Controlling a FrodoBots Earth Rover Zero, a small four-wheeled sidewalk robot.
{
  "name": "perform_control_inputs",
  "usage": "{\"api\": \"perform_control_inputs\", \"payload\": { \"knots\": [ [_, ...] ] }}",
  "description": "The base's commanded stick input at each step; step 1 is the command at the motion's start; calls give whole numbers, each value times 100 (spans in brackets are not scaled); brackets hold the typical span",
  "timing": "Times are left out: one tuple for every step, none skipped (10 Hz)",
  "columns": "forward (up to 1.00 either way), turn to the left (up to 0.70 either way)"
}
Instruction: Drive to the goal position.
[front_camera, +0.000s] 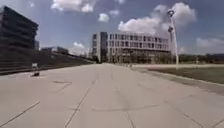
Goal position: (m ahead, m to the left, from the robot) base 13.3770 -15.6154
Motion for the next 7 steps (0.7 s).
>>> {"api": "perform_control_inputs", "payload": {
  "knots": [
    [70, 0],
    [70, 0],
    [70, 0],
    [70, 0],
    [70, 0],
    [70, 0],
    [70, 0]
  ]
}}
